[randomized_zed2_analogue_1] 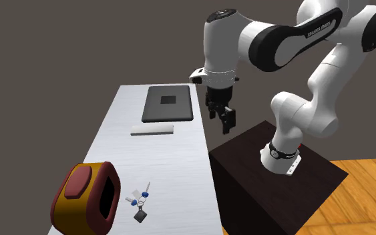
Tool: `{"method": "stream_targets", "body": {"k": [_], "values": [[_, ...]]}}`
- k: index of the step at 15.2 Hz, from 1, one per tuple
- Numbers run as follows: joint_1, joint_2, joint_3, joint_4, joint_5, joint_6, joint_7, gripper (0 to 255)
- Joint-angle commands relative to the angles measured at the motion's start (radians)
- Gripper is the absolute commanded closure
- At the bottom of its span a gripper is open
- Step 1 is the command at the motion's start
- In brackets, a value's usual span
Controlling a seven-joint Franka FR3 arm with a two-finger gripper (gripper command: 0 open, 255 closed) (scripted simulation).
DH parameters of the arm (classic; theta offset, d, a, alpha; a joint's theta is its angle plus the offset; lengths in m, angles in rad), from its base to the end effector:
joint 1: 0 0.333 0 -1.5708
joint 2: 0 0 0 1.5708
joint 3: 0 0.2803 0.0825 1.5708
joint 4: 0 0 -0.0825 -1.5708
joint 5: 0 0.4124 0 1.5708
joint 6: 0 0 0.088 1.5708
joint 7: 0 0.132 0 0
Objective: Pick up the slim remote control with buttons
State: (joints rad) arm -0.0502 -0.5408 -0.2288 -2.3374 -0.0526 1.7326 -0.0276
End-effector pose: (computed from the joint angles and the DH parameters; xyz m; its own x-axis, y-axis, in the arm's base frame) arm 0.4096 -0.1251 0.4601 0.9770 -0.2004 -0.0724 -0.2053 -0.9763 -0.0679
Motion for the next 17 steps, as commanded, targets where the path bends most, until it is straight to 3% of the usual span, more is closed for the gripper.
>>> {"method": "stream_targets", "body": {"k": [1, 9, 17], "values": [[-0.011, 0.051, -0.029, 0.009, -0.013, 0.048, -0.028, 0], [-0.042, 0.286, -0.141, 0.103, -0.017, 0.211, -0.141, 0], [-0.081, 0.558, -0.229, 0.269, 0.067, 0.327, -0.277, 0]]}}
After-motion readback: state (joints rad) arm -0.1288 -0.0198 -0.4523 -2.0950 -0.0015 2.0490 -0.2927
